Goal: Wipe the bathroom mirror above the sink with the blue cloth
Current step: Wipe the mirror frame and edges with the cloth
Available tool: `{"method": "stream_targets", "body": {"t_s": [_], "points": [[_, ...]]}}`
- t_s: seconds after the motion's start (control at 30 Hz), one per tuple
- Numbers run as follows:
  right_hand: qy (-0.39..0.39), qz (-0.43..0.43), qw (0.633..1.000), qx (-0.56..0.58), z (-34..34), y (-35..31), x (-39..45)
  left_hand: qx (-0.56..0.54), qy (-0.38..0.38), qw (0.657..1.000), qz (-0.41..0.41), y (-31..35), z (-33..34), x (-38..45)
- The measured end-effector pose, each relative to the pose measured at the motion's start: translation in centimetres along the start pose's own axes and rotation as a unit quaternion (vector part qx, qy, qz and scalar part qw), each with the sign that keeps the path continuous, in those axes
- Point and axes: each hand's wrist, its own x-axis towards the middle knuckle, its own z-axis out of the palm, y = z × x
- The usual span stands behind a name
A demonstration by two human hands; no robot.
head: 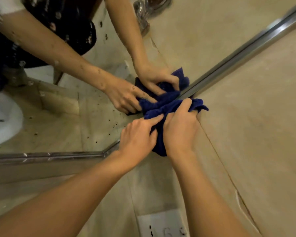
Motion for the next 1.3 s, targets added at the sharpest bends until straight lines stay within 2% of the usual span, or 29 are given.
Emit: {"method": "stream_targets", "body": {"t_s": [0.1,0.17,0.3,0.37,0.43,0.5,0.6,0.67,0.8,0.97,1.3], "points": [[-0.018,-0.016,1.000,-0.009,1.4,-0.2,-1.5,0.003,0.005,1.000,-0.029,-1.9,0.8,-1.0],[-0.066,-0.016,0.997,-0.024,2.4,-0.3,-2.8,-0.024,-0.016,0.997,-0.072,-3.7,1.4,-1.9],[-0.256,0.002,0.966,-0.034,4.4,-1.3,-5.4,-0.018,-0.112,0.974,-0.197,-7.9,1.3,-3.6],[-0.318,0.018,0.948,-0.013,4.2,-1.4,-5.8,-0.028,-0.144,0.969,-0.197,-9.0,0.5,-5.0],[-0.296,0.026,0.955,0.019,2.9,-0.9,-5.5,-0.092,-0.141,0.971,-0.170,-8.7,-0.4,-5.9],[-0.228,0.019,0.973,0.042,1.0,-0.1,-4.8,-0.152,-0.111,0.973,-0.134,-6.9,-1.0,-5.8],[-0.117,0.017,0.991,0.067,-2.0,1.0,-3.5,-0.205,-0.035,0.975,-0.082,-3.0,-1.0,-4.4],[-0.069,0.025,0.994,0.082,-3.1,1.4,-2.6,-0.227,0.012,0.971,-0.077,-1.0,-0.5,-3.3],[-0.064,0.012,0.996,0.068,-1.7,1.0,-1.8,-0.170,0.069,0.980,-0.083,-0.8,1.5,-1.9],[-0.010,0.009,0.997,0.071,1.9,0.4,-2.1,-0.130,0.082,0.988,-0.005,-4.4,4.1,-2.3],[-0.036,-0.016,0.995,0.089,7.8,0.5,-6.5,-0.101,0.087,0.990,-0.047,-11.1,6.5,-4.9]]}}
